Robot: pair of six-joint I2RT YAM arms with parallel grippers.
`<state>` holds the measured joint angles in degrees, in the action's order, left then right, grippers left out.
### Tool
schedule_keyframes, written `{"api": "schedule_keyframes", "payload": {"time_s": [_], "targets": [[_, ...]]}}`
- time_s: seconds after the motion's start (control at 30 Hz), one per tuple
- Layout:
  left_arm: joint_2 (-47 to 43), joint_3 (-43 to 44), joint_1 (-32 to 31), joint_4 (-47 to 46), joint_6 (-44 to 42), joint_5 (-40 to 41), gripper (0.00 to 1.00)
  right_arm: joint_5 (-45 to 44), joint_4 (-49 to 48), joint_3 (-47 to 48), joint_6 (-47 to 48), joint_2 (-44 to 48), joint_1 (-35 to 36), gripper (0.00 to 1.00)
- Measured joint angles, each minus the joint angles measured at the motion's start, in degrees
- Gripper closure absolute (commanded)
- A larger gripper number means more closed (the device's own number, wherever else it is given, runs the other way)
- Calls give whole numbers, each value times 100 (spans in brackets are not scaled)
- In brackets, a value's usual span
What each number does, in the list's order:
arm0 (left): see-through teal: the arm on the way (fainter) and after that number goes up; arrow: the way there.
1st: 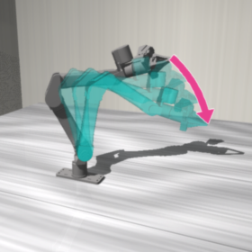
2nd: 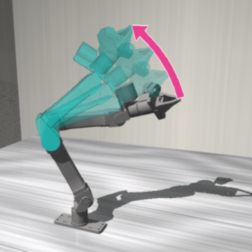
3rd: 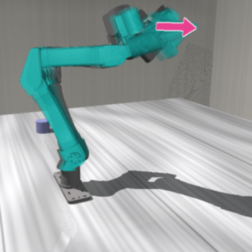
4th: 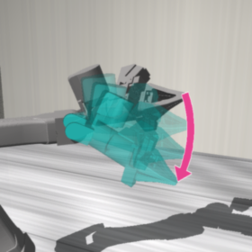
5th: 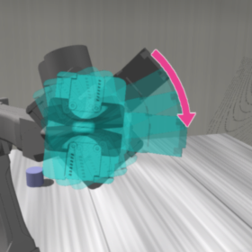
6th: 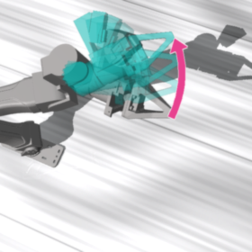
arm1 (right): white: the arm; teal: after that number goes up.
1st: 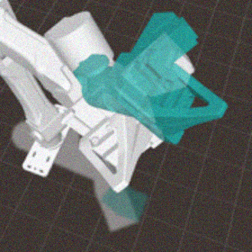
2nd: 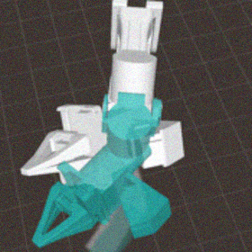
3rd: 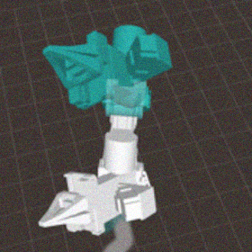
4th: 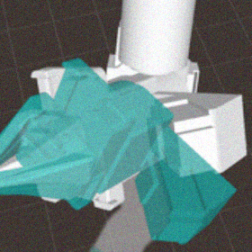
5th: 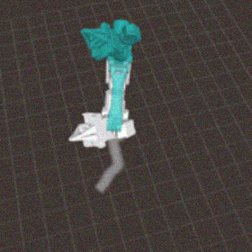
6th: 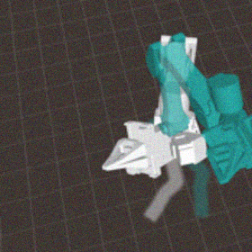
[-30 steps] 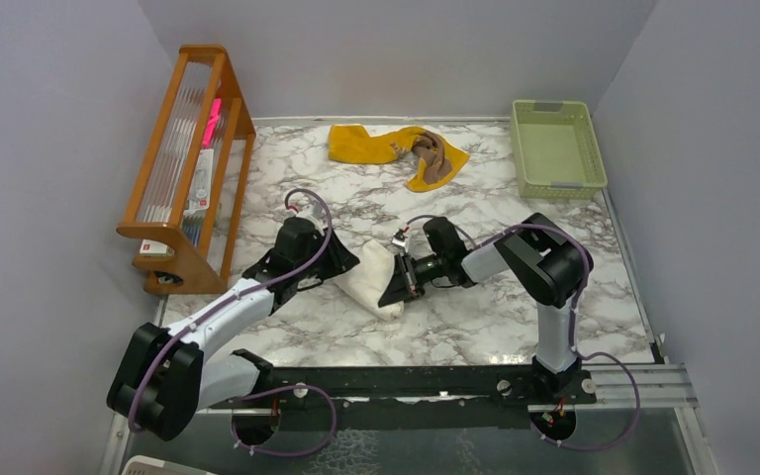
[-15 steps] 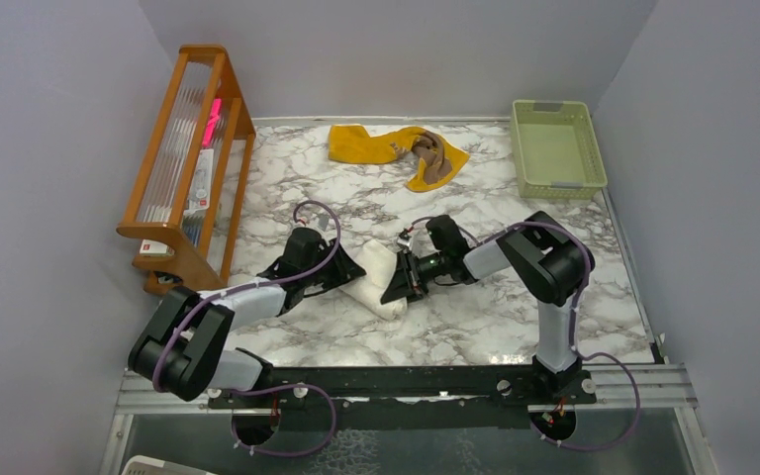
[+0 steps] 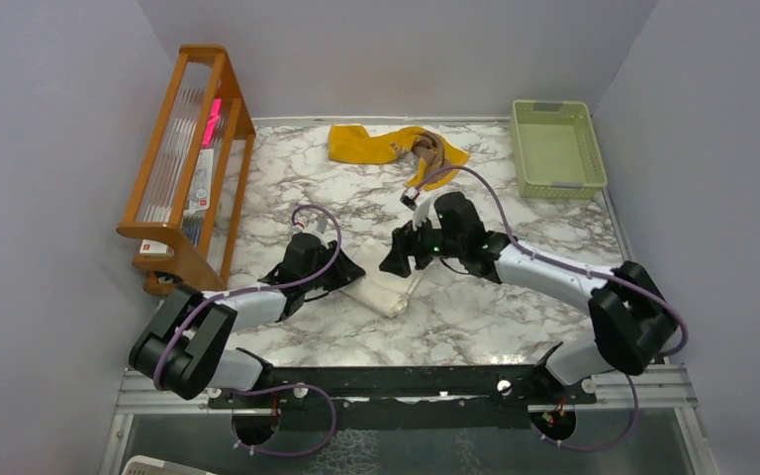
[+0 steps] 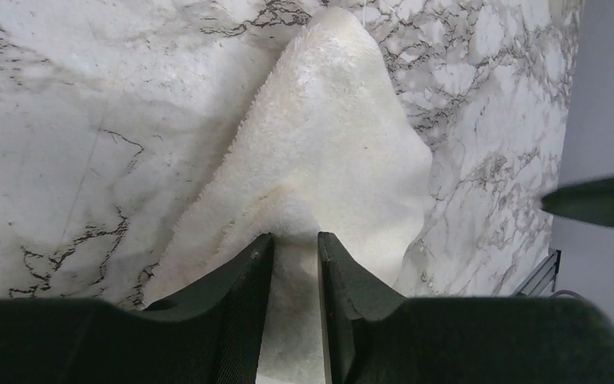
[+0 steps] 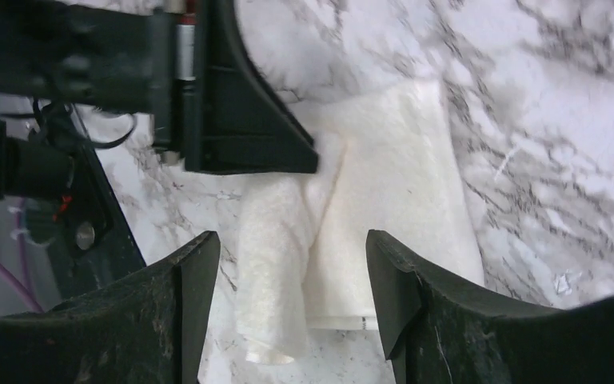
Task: Roll the towels
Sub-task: Roll the towel at the center of the board.
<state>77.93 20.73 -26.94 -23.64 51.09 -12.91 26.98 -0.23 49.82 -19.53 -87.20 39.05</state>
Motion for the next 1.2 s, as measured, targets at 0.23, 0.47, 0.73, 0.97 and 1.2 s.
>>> {"api": "schedule_keyframes", "payload": {"time_s": [0.23,0.47,0.73,0.97,1.2], "targets": [[-31,0,-20,66,-9,105,69,-1416,-374,-507,1987,984,1582,32],[-72,4,-20,155,-22,186,69,-2522,-278,-533,2938,240,2472,37],[-264,9,-20,455,-50,343,69,-3314,-122,-505,3314,-313,2859,49],[-658,175,-20,1346,-144,546,70,-4009,146,11,3158,-1045,2885,85],[-1902,511,-11,3340,-439,1117,66,-4039,258,155,2946,-1099,2889,96]]}}
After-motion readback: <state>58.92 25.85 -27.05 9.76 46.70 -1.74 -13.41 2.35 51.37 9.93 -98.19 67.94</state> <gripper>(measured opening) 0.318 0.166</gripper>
